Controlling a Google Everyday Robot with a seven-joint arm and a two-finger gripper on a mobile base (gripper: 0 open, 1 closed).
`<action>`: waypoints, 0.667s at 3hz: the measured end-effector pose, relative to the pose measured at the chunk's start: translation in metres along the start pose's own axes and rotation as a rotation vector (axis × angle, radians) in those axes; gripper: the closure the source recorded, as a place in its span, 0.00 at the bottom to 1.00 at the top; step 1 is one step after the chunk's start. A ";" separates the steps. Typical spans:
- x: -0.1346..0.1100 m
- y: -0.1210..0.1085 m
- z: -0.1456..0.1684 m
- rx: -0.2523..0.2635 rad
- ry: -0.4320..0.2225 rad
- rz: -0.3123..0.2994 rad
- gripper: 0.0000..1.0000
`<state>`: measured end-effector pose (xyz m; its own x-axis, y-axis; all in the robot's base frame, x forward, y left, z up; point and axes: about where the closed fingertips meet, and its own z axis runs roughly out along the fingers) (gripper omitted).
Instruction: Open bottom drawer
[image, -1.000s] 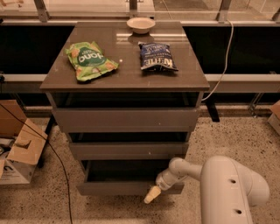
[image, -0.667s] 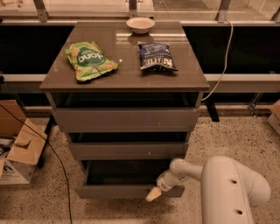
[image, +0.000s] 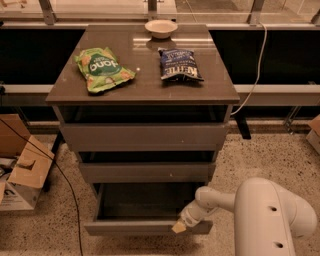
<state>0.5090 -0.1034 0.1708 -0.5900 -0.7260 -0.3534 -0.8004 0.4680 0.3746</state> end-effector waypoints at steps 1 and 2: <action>0.002 0.002 0.000 -0.003 0.003 0.002 0.81; 0.006 0.006 0.002 -0.009 0.005 0.013 0.51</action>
Offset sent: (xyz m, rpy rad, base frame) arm -0.2017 -0.0127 -0.0381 0.0298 0.3941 -0.2172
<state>0.5004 -0.1043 0.1696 -0.5998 -0.7224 -0.3442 -0.7916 0.4729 0.3869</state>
